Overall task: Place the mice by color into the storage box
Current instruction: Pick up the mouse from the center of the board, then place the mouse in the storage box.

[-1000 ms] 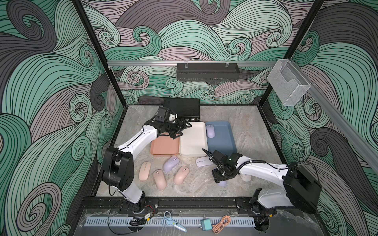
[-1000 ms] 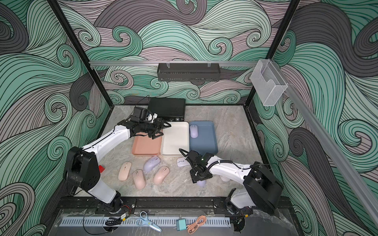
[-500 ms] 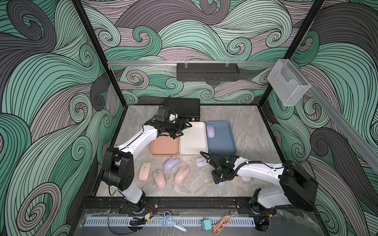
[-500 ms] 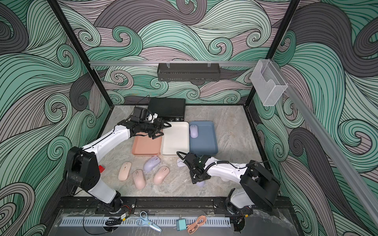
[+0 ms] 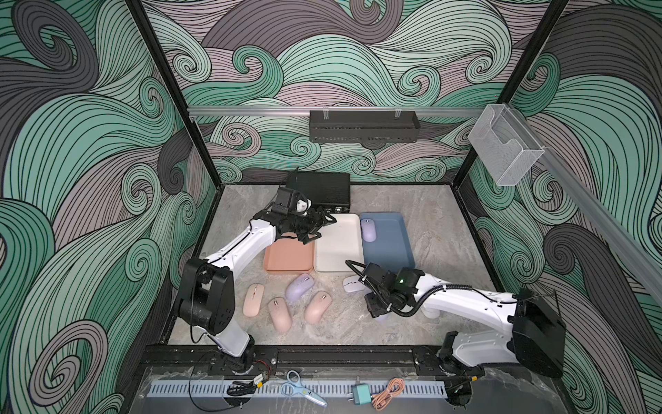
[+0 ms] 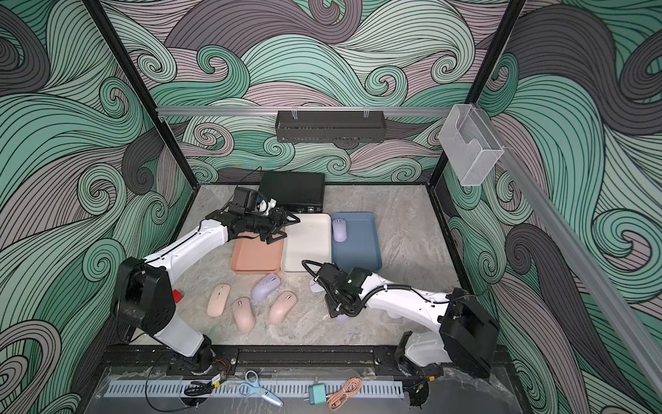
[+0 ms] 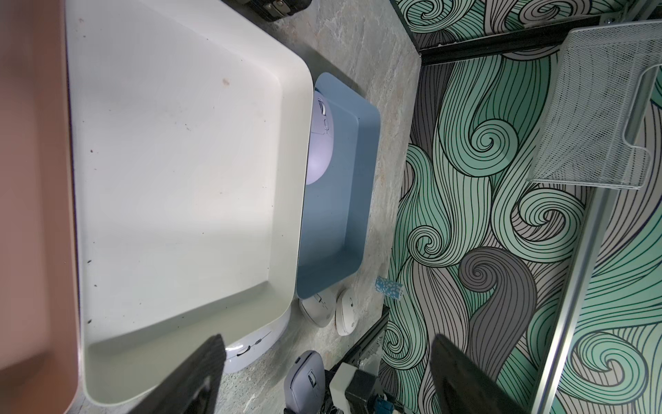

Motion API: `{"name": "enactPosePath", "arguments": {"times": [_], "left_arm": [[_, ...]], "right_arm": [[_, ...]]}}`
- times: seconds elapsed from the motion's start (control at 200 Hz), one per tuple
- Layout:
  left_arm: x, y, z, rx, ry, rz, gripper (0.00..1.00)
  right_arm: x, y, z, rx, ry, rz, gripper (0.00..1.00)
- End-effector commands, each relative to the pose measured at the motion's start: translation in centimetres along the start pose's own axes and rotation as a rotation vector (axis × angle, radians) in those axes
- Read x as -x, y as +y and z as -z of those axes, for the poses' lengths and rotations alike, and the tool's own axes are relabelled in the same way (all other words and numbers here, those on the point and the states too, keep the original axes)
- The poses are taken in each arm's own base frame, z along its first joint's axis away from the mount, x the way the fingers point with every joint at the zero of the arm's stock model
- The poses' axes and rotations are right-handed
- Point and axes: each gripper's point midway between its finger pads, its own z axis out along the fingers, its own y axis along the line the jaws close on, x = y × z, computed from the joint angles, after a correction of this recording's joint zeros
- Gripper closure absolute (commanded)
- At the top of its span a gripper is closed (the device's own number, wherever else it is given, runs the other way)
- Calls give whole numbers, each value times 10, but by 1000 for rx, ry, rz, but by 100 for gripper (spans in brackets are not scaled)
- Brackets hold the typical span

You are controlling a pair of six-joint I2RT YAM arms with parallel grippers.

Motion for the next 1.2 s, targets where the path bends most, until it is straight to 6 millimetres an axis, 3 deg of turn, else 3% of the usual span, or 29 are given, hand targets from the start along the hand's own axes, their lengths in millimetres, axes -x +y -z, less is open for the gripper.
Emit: {"name": "enactPosePath", "arguments": {"times": [0.0, 0.28, 0.57, 0.841, 1.006, 1.196], "left_arm": [[2, -19, 11, -35, -19, -44, 12], [15, -10, 24, 3, -63, -26, 11], [35, 7, 52, 116, -184, -46, 2], [48, 16, 72, 174, -259, -45, 1], [48, 9, 71, 130, -244, -55, 2], [48, 10, 65, 118, -218, -57, 2]], "right_arm": [[7, -4, 20, -27, -36, -2, 42], [38, 0, 58, -37, -126, 61, 42], [65, -1, 70, -51, -159, 80, 42], [96, 2, 74, -41, -205, 59, 42], [116, -9, 78, -56, -238, 43, 42], [135, -39, 82, -64, -265, -8, 42]]}}
